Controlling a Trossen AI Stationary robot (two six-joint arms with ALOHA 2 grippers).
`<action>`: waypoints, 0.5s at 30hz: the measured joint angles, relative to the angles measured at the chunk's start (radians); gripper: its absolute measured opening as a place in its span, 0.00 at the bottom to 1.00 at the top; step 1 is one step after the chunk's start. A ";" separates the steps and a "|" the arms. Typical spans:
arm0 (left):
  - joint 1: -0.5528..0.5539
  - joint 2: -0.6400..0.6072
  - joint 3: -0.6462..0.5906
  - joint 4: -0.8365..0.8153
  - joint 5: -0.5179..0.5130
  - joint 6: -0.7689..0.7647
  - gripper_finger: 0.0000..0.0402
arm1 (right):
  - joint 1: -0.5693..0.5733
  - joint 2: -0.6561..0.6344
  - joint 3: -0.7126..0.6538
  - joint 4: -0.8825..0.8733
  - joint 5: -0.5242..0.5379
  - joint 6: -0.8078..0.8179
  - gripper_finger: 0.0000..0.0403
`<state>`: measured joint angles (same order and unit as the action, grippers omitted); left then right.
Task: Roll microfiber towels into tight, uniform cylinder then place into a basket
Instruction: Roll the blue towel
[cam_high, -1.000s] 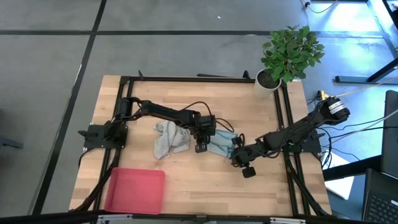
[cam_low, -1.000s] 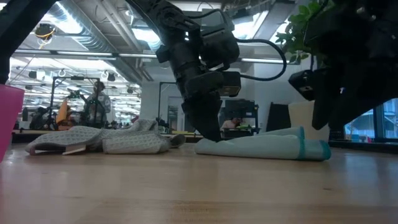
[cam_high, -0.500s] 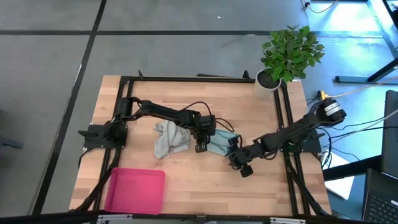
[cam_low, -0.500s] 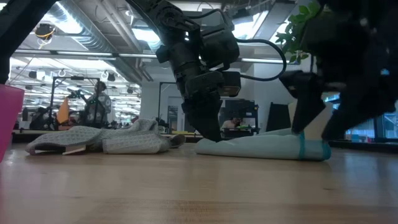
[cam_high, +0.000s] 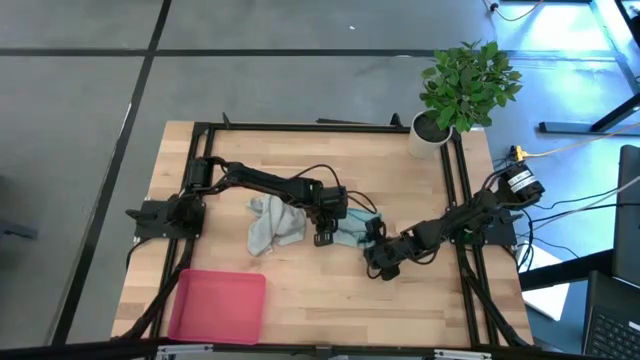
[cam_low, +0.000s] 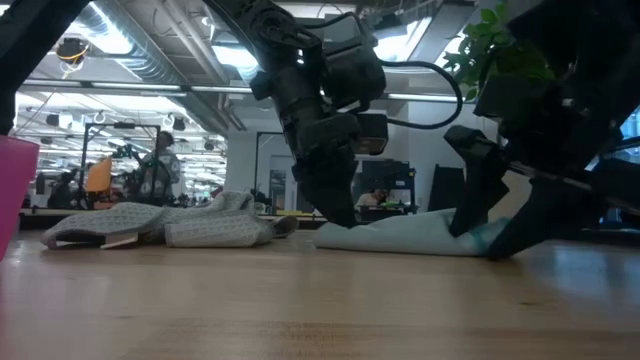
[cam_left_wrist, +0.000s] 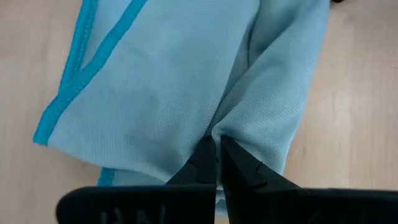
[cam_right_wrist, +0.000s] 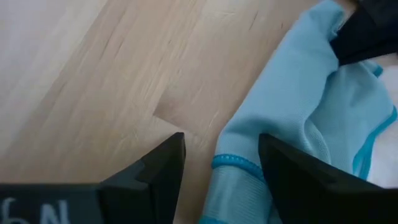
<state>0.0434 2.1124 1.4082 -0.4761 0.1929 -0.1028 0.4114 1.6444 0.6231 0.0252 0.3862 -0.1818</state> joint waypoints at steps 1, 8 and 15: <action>-0.002 0.000 0.000 0.000 0.001 0.000 0.00 | 0.000 0.001 0.000 -0.001 0.008 0.016 0.52; -0.007 0.000 0.000 0.000 0.005 0.002 0.00 | 0.002 0.003 0.000 -0.022 0.025 0.106 0.40; -0.007 0.000 0.000 0.000 0.005 0.004 0.00 | -0.001 0.005 0.000 -0.049 0.056 0.153 0.21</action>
<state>0.0368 2.1124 1.4082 -0.4763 0.1978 -0.0990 0.4106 1.6489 0.6228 -0.0239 0.4422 -0.0284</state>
